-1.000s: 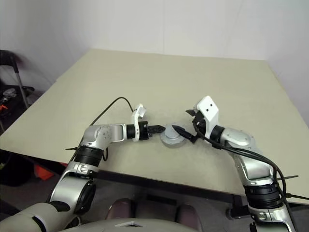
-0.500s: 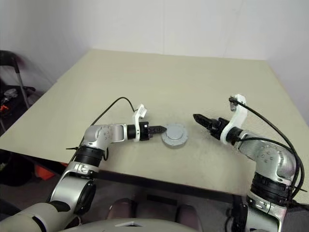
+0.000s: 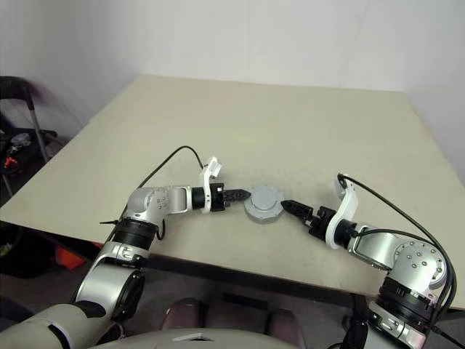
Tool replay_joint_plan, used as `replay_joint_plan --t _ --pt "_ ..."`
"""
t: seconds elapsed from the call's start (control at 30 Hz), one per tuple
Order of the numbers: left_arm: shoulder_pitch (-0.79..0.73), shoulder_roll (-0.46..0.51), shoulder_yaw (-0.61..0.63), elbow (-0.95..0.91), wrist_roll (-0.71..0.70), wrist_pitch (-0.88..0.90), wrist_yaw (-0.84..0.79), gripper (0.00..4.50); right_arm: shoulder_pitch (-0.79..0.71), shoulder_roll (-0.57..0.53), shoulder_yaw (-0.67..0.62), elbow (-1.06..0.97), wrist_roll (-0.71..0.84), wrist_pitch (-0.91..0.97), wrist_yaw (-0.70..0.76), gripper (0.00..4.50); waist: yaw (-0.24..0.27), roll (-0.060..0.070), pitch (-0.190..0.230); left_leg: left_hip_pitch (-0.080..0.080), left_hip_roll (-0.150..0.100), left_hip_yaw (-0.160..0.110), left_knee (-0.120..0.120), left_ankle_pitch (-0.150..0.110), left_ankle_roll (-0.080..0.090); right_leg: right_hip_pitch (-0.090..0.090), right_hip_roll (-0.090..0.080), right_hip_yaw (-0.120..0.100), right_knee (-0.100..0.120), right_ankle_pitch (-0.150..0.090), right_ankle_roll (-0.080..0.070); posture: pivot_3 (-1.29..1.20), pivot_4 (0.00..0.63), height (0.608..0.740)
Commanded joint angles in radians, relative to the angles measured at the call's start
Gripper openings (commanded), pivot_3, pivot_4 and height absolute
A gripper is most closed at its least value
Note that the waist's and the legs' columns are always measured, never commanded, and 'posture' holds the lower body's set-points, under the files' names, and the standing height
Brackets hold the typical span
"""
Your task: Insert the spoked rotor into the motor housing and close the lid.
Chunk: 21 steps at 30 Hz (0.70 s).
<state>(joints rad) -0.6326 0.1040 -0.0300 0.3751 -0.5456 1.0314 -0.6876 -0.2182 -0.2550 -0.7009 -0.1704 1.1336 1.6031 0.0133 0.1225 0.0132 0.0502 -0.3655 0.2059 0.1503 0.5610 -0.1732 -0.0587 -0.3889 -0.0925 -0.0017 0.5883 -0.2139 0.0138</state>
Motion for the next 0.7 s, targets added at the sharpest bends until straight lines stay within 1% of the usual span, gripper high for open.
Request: replay_joint_plan --t 0.03,0.27,0.33,0.4,0.47,0.57,0.6,0.63,0.7 --pt "-0.016 0.014 0.007 0.018 0.020 -0.006 0.016 0.00 -0.017 0.053 0.004 0.038 0.014 0.011 -0.059 4.47 -0.001 -0.001 -0.001 0.000 0.000 0.000 0.000 0.000 0.000 0.000 0.000 0.000 0.000 0.000 0.000 0.00 0.000 0.740" --pt "-0.022 0.015 0.010 0.025 0.020 -0.011 0.019 0.00 -0.034 0.078 -0.001 0.047 0.027 0.011 -0.080 4.47 -0.005 -0.002 -0.002 0.002 0.000 0.000 -0.001 0.001 -0.002 0.001 0.000 0.000 0.000 0.000 0.000 0.00 0.000 0.740" --pt "-0.034 0.023 0.019 0.037 0.022 -0.020 0.021 0.00 -0.070 0.145 0.031 0.057 0.051 0.011 -0.096 4.47 -0.013 -0.003 -0.002 0.002 0.001 0.000 -0.001 0.002 -0.003 0.001 0.001 0.000 0.000 0.000 0.000 0.00 0.000 0.740" --pt "-0.041 0.027 0.025 0.044 0.023 -0.026 0.022 0.00 -0.095 0.176 0.041 0.067 0.064 0.011 -0.110 4.47 -0.023 -0.002 -0.002 0.002 0.001 0.000 -0.004 0.004 -0.007 0.000 0.001 -0.001 0.001 0.000 0.000 0.00 0.000 0.740" --pt "-0.042 0.030 0.026 0.046 0.022 -0.026 0.020 0.00 -0.107 0.184 0.037 0.075 0.066 0.011 -0.124 4.47 -0.024 -0.002 -0.002 0.000 0.001 0.000 -0.006 0.006 -0.010 -0.003 0.001 -0.001 0.001 0.001 -0.001 0.00 0.000 0.740" --pt "-0.042 0.028 0.027 0.048 0.024 -0.026 0.020 0.00 -0.136 0.188 0.034 0.102 0.062 0.011 -0.135 4.47 -0.022 -0.002 -0.002 -0.001 0.000 -0.001 -0.007 0.006 -0.010 -0.004 0.001 -0.001 0.001 0.001 -0.001 0.00 0.000 0.740" --pt "-0.042 0.028 0.027 0.048 0.025 -0.025 0.019 0.00 -0.142 0.192 0.034 0.107 0.062 0.011 -0.139 4.47 -0.022 -0.002 -0.002 -0.002 0.000 -0.001 -0.008 0.006 -0.010 -0.005 0.001 -0.002 0.001 0.002 -0.002 0.00 0.000 0.740" --pt "-0.042 0.029 0.028 0.048 0.025 -0.024 0.019 0.00 -0.148 0.198 0.034 0.110 0.061 0.011 -0.142 4.47 -0.022 -0.002 -0.002 -0.003 0.000 -0.001 -0.009 0.006 -0.010 -0.006 0.001 -0.002 0.001 0.005 -0.007 0.00 0.000 0.740" --pt "-0.044 0.029 0.028 0.050 0.026 -0.024 0.019 0.00 -0.157 0.203 0.043 0.120 0.043 -0.004 -0.147 4.47 -0.022 -0.002 -0.002 -0.003 0.001 -0.001 -0.009 0.006 -0.010 -0.006 0.001 -0.003 0.001 0.005 -0.007 0.00 0.000 0.740"
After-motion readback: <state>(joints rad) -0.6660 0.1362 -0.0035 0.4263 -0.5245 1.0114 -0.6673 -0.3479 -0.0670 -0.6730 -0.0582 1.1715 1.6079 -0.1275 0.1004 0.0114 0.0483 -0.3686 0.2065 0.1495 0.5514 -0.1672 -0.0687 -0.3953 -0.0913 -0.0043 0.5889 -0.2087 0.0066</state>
